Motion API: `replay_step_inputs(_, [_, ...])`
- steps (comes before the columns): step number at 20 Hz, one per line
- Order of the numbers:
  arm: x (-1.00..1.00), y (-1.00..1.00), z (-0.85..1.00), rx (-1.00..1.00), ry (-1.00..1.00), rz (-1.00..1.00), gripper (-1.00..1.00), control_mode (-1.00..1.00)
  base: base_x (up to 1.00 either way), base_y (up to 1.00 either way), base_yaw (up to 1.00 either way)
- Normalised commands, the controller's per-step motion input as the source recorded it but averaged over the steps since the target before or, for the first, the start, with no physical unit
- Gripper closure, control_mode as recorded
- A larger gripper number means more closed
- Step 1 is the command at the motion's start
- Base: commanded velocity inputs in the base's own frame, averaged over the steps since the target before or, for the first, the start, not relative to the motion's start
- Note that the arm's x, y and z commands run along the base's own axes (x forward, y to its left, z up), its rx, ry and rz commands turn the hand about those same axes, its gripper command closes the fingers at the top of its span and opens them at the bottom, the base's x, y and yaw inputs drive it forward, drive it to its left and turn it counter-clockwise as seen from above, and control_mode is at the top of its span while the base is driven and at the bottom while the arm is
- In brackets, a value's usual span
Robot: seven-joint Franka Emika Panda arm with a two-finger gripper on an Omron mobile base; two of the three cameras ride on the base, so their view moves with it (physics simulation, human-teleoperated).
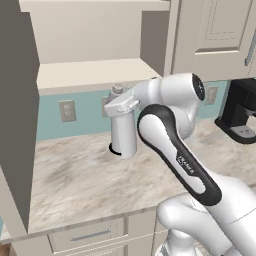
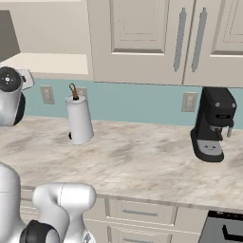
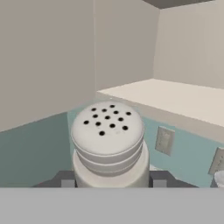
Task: Collect the paprika, ketchup, and shaker from the cabinet and place them next to the stove.
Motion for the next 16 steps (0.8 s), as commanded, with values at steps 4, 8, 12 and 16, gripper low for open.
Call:
replay_step_inputs(4, [-0.41, -0.01, -0.36, 0.00, 0.00, 0.00, 1.00, -1.00, 0.00, 0.00, 0.00])
replay_step_inputs(8, [-0.65, -0.31, -0.36, 0.01, 0.00, 0.00, 1.00, -1.00, 0.00, 0.00, 0.00])
replay_step_inputs(12, [-0.65, -0.40, -0.31, 0.00, 0.00, 0.00, 1.00, -1.00, 0.00, 0.00, 0.00])
replay_step_inputs(16, [-0.26, -0.25, -0.12, 0.00, 0.01, 0.00, 1.00, 1.00, -0.23, -0.37, -0.02])
